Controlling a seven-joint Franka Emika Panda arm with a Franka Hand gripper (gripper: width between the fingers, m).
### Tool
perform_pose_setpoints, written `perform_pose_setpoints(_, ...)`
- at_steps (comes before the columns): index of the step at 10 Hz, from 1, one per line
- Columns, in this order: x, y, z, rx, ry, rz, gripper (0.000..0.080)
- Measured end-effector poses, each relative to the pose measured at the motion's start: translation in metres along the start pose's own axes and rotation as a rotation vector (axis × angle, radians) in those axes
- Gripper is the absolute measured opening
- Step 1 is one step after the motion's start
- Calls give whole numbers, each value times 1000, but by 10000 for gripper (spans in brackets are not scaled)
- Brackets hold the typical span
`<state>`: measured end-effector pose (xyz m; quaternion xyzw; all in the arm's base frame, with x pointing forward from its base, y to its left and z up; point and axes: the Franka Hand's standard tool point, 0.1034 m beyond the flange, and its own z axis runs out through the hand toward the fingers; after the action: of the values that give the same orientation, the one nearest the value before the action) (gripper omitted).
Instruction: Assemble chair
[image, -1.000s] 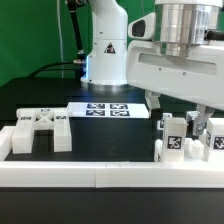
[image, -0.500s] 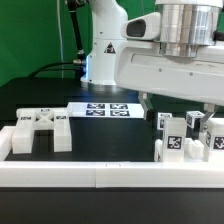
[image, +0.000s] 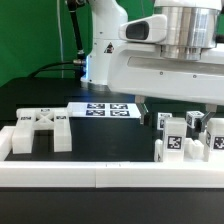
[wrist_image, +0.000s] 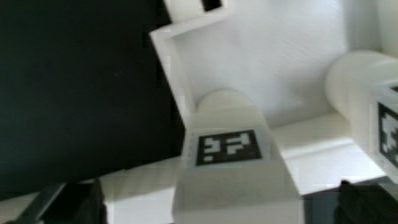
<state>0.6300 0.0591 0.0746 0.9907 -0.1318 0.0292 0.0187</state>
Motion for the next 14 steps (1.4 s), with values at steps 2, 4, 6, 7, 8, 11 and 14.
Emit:
perform_pose_setpoints(2, 1, 2, 0, -10, 2, -100, 649)
perform_pose_setpoints(4, 0, 3, 0, -10, 1, -91, 388)
perform_pose_setpoints(6, 1, 3, 0, -9, 3, -61, 290)
perform_pose_setpoints(7, 1, 3, 0, -9, 3, -61, 290)
perform_pose_setpoints(8, 1, 3, 0, -9, 3, -7, 290)
perform_pose_setpoints(11, 0, 4, 0, -5, 1, 242, 290)
perform_pose_setpoints(14, 1, 10, 1, 17, -7, 527, 290)
